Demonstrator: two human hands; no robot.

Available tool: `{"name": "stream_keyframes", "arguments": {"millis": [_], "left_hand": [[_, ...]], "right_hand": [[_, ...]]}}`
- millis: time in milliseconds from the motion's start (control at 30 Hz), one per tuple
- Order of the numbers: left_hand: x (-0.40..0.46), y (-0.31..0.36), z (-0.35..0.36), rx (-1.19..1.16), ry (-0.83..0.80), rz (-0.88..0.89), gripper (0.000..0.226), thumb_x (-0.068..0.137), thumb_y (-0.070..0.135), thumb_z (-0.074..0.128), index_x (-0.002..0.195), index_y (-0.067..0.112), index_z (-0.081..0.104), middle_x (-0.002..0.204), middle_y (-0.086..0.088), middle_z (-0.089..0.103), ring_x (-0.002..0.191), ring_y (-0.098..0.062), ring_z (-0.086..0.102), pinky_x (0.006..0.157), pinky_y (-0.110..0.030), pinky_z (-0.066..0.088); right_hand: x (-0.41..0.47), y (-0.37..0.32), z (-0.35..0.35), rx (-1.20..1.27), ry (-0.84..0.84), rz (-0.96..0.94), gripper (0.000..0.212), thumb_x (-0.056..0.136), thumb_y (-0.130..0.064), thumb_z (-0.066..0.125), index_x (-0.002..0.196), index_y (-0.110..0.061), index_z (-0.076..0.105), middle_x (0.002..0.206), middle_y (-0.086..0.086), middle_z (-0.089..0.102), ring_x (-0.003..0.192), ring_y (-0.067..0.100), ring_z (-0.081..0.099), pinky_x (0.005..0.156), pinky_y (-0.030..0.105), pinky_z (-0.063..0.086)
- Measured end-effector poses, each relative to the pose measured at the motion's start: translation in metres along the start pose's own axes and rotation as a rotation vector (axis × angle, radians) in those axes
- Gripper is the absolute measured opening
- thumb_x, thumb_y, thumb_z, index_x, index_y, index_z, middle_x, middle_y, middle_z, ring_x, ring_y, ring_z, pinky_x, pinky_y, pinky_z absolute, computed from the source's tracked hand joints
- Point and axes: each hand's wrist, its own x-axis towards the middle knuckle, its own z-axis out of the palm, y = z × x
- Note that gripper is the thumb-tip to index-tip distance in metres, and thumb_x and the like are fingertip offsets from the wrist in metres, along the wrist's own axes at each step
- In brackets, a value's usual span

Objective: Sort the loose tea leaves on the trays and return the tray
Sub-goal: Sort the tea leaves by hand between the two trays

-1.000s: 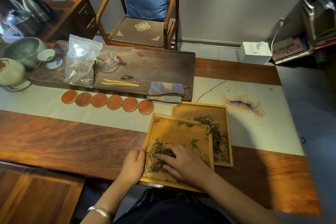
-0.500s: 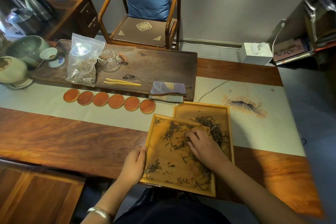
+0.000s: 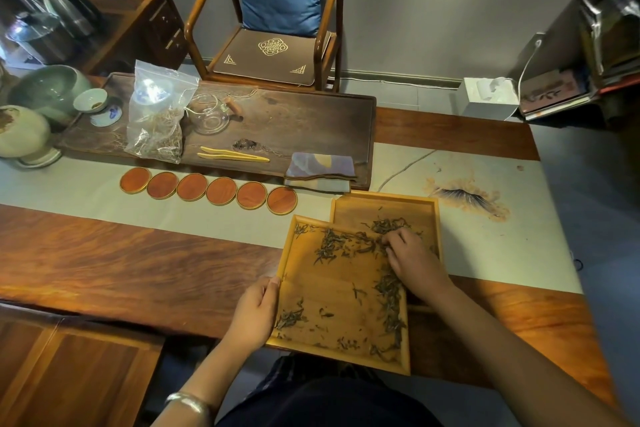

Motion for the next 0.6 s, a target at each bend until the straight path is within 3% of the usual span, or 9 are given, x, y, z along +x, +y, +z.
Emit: {"name": "stream_keyframes", "arguments": {"millis": [167,300,433,600], "left_hand": [[0.002,-0.005,-0.002,0.014,0.004,-0.001,0.044,0.103,0.024,0.034,0.062,0.013,0.046,0.06,-0.003,0.05,0.058,-0.016,0.049,0.062,-0.032,0.039],[0.004,-0.007,-0.003,-0.002,0.02,-0.022,0.045,0.103,0.024,0.034,0.061,0.014,0.047,0.057,0.001,0.05,0.051,-0.005,0.048,0.058,-0.025,0.04],[0.006,-0.007,-0.005,0.004,0.021,-0.026,0.044,0.102,0.027,0.034,0.063,0.011,0.046,0.059,-0.007,0.048,0.054,-0.012,0.047,0.06,-0.031,0.039],[0.007,-0.006,-0.003,0.015,0.021,-0.041,0.043,0.102,0.028,0.034,0.068,0.007,0.048,0.064,-0.01,0.048,0.061,-0.022,0.048,0.063,-0.033,0.039]], "right_hand": [[0.009,0.01,-0.006,0.062,0.031,0.074,0.02,0.098,-0.021,0.046,0.114,-0.015,0.056,0.11,0.002,0.054,0.095,0.015,0.052,0.077,0.027,0.048],[0.01,0.011,-0.011,0.068,0.088,0.087,0.022,0.098,-0.023,0.045,0.113,-0.015,0.058,0.109,0.002,0.056,0.097,0.016,0.054,0.08,0.028,0.047],[-0.002,0.004,-0.016,0.065,0.148,0.026,0.02,0.097,-0.024,0.048,0.111,-0.015,0.059,0.106,-0.001,0.057,0.095,0.013,0.054,0.075,0.024,0.047],[-0.036,-0.015,-0.017,0.033,0.067,-0.188,0.033,0.091,-0.041,0.049,0.109,-0.015,0.06,0.11,0.001,0.055,0.098,0.01,0.054,0.074,0.018,0.051]]}}
